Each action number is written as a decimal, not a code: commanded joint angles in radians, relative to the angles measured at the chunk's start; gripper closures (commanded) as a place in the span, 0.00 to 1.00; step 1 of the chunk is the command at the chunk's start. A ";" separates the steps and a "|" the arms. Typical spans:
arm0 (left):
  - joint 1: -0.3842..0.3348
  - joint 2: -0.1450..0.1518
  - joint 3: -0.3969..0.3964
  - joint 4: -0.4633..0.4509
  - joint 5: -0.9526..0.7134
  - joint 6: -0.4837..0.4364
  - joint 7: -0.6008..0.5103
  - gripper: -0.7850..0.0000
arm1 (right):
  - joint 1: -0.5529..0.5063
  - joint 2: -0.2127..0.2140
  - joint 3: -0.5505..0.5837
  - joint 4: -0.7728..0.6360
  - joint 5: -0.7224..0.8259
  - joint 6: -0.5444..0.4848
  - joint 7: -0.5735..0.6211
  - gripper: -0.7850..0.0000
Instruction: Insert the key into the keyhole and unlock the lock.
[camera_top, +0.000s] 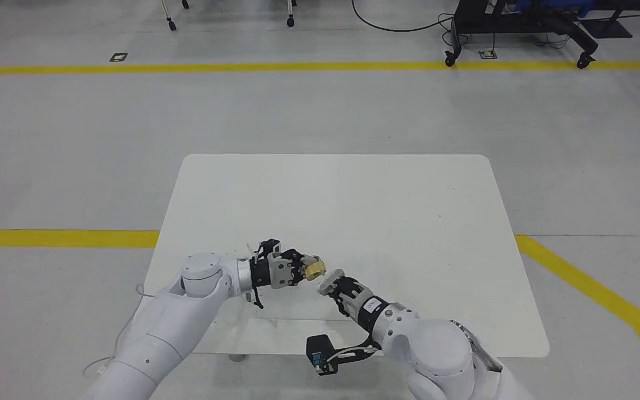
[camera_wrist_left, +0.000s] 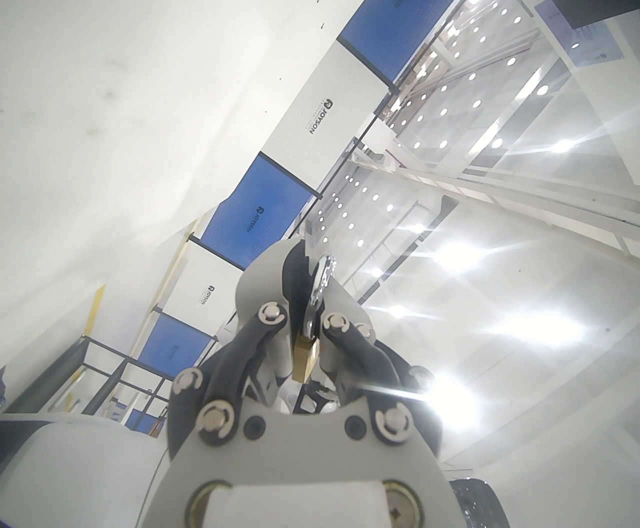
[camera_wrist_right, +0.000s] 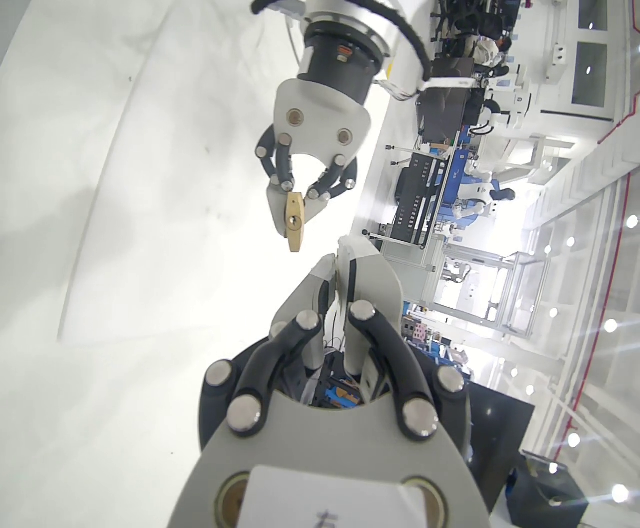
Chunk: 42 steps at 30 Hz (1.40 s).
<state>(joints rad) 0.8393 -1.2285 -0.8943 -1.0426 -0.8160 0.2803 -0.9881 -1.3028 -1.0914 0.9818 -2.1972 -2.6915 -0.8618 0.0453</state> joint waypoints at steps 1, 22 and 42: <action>0.002 -0.001 -0.002 -0.002 0.001 -0.003 -0.003 1.00 | 0.002 0.004 -0.002 0.023 -0.024 0.011 -0.026 1.00; 0.021 -0.003 -0.025 -0.016 0.022 0.002 -0.003 1.00 | 0.017 -0.002 -0.058 0.046 -0.067 0.022 -0.015 1.00; 0.025 -0.008 -0.038 -0.020 0.039 0.012 -0.007 1.00 | 0.057 -0.021 -0.089 0.105 -0.053 0.003 0.036 1.00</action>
<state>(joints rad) 0.8638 -1.2360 -0.9316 -1.0634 -0.7779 0.2922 -0.9946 -1.2469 -1.1120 0.8944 -2.0935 -2.7439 -0.8565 0.0768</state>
